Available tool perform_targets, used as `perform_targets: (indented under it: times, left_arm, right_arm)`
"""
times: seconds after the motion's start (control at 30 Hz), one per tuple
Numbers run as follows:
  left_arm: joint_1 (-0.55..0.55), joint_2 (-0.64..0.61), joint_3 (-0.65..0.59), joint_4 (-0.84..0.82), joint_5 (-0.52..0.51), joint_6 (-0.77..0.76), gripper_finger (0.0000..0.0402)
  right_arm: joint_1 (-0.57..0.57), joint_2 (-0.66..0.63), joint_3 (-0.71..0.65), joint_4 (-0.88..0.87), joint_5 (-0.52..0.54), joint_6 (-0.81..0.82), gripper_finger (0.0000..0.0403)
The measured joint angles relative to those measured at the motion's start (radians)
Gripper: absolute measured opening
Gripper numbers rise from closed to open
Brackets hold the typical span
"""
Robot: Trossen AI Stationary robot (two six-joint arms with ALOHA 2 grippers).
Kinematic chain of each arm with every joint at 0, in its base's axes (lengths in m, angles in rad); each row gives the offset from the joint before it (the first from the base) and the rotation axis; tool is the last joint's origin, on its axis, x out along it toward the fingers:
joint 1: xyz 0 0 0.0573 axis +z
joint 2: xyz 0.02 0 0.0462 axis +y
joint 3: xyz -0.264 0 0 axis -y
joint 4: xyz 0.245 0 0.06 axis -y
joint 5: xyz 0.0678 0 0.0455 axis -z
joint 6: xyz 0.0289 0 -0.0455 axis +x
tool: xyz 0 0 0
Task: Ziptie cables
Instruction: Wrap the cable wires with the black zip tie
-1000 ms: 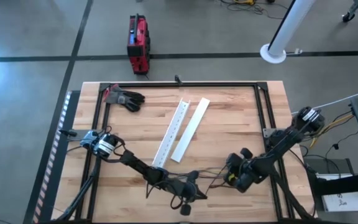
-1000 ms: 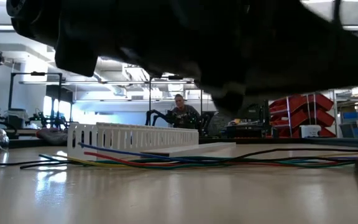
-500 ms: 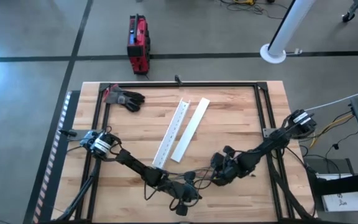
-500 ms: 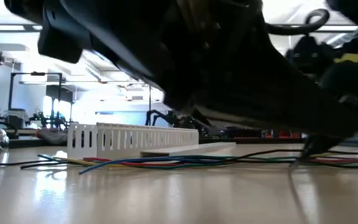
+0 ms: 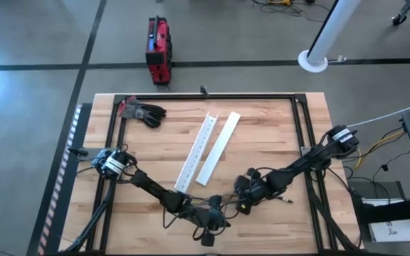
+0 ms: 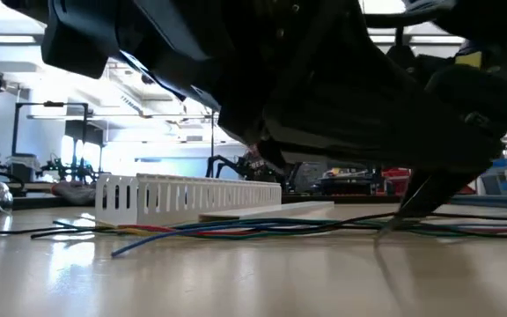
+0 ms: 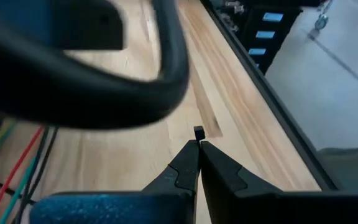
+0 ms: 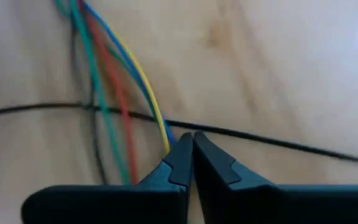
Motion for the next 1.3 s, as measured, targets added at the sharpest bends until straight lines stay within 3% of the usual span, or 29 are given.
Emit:
perform_targets:
  times: [0.2,0.47,0.6,0.67,0.77,0.87,1.0,1.13,1.3]
  left_arm:
    - [-0.009,0.000,-0.018,0.073,0.000,-0.022,0.0000]
    - [-0.013,0.003,-0.060,0.162,-0.001,-0.042,0.0000]
    - [-0.013,0.003,-0.065,0.185,-0.035,-0.046,0.0000]
    - [-0.013,0.003,-0.065,0.195,-0.041,-0.058,0.0000]
    - [-0.014,0.003,-0.065,0.200,-0.042,-0.089,0.0000]
    - [-0.015,0.003,-0.065,0.199,-0.042,-0.108,0.0000]
    - [-0.015,0.003,-0.065,0.200,-0.042,-0.112,0.0000]
    - [-0.015,0.003,-0.065,0.200,-0.042,-0.116,0.0000]
    - [-0.016,0.003,-0.065,0.200,-0.042,-0.139,0.0000]
  right_arm:
    - [0.059,-0.058,0.032,-0.076,-0.128,0.027,0.0002]
    - [0.164,-0.147,0.042,-0.400,-0.005,0.181,0.0002]
    - [0.195,-0.127,0.028,-0.429,0.048,0.224,0.0002]
    - [0.206,-0.111,0.027,-0.393,0.157,0.245,0.0002]
    - [0.227,-0.083,0.022,-0.238,0.427,0.291,0.0002]
    - [0.233,-0.075,0.015,-0.091,0.529,0.271,0.0003]
    - [0.226,-0.053,-0.011,-0.005,0.488,0.371,0.0020]
    - [0.209,-0.010,-0.024,0.021,0.423,0.562,0.0064]
    - [0.172,0.020,-0.023,0.075,0.385,0.612,0.0119]
